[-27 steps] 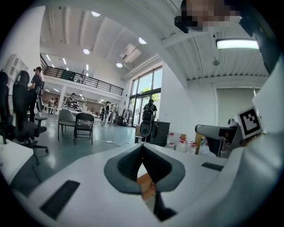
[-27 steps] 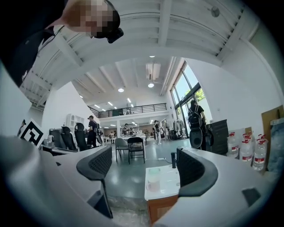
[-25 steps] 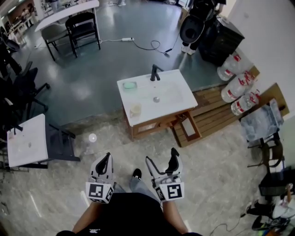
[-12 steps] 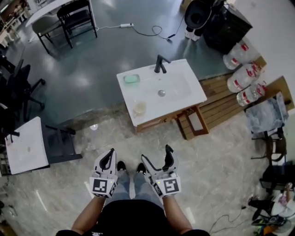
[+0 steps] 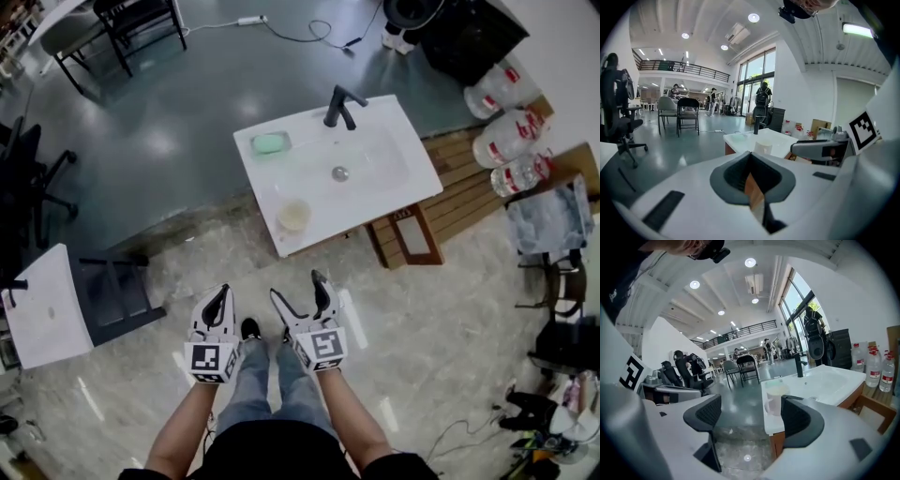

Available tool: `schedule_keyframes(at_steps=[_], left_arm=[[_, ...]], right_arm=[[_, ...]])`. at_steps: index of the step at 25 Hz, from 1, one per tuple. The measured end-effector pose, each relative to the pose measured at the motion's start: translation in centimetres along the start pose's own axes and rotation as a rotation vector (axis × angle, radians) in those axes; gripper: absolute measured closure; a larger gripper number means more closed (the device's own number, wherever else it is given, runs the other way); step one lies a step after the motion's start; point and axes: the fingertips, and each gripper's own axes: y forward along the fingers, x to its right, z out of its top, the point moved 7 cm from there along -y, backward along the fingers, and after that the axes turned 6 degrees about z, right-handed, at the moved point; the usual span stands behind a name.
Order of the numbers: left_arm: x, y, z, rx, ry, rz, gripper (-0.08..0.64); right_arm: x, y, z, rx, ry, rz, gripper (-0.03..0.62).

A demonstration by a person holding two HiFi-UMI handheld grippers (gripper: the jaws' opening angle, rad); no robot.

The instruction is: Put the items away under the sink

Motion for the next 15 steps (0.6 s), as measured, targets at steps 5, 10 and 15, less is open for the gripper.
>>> schedule_keyframes(at_steps=[5, 10, 15], left_arm=[[-1.2, 3.3, -2.5, -0.033, 0.006, 0.004, 0.555], [-2.2, 4.8, -4.5, -0.071, -0.002, 0.011, 0.555], [-2.8, 5.6, -5.7, -0.103, -0.004, 0.013, 0.555]], right_arm=[[2.0, 5.4, -2.8, -0.018, 0.002, -0.008, 0.23], [4.0, 9.3, -4.5, -0.049, -0.008, -0.026, 0.291], [5.0, 11.8, -5.0, -0.062, -0.013, -0.035, 0.352]])
